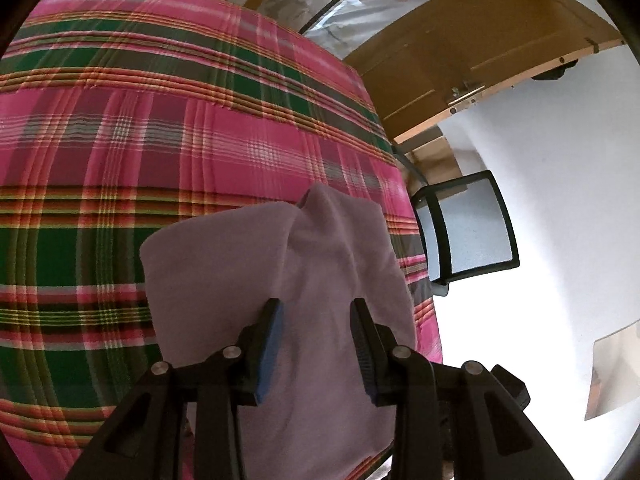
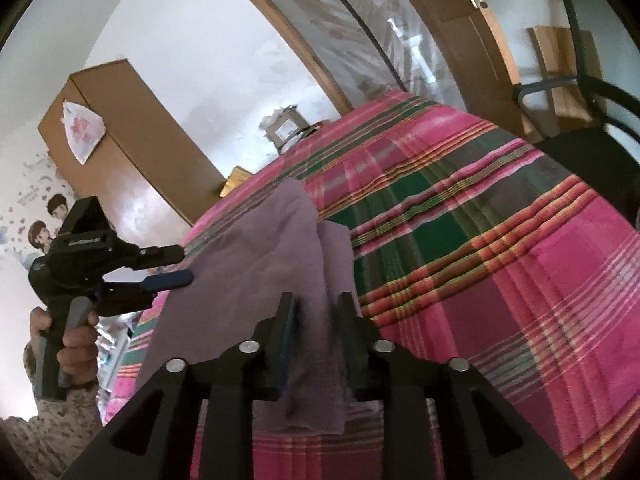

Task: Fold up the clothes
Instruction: 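Lower the folded edge onto the pants and open both grippers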

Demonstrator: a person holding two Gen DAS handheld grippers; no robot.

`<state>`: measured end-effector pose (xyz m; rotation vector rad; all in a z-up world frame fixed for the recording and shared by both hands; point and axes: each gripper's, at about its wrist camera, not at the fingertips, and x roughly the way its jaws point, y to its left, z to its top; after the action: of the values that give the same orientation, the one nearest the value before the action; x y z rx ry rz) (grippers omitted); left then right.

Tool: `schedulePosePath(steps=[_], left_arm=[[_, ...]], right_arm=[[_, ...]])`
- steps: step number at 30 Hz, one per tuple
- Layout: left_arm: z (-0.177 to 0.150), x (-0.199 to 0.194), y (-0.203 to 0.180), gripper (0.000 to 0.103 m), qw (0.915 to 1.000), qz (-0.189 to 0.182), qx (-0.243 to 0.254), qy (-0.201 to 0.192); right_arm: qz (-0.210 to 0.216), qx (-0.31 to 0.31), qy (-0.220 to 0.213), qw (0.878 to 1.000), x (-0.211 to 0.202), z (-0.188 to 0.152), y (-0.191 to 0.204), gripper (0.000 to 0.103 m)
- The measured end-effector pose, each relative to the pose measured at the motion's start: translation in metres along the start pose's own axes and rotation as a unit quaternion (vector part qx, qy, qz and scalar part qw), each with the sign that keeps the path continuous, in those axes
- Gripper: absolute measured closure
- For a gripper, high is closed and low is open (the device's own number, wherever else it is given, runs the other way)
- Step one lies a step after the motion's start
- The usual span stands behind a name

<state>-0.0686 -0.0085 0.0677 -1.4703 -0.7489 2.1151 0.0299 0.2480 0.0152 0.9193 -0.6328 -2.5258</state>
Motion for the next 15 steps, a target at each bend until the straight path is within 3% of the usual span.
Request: schedulePosePath(steps=[6, 9, 15], left_arm=[[-0.009, -0.009, 0.005, 0.068, 0.9999, 0.001, 0.012, -0.001], [-0.013, -0.010, 0.010, 0.068, 0.9999, -0.002, 0.011, -0.004], [-0.020, -0.011, 0.021, 0.068, 0.9998, -0.013, 0.012, -0.004]], right_arm=[[-0.022, -0.107, -0.032, 0.993, -0.012, 0.004, 0.034, 0.071], [-0.013, -0.137, -0.012, 0.990, -0.001, 0.001, 0.047, 0.071], [-0.024, -0.138, 0.030, 0.990, 0.018, -0.007, 0.040, 0.071]])
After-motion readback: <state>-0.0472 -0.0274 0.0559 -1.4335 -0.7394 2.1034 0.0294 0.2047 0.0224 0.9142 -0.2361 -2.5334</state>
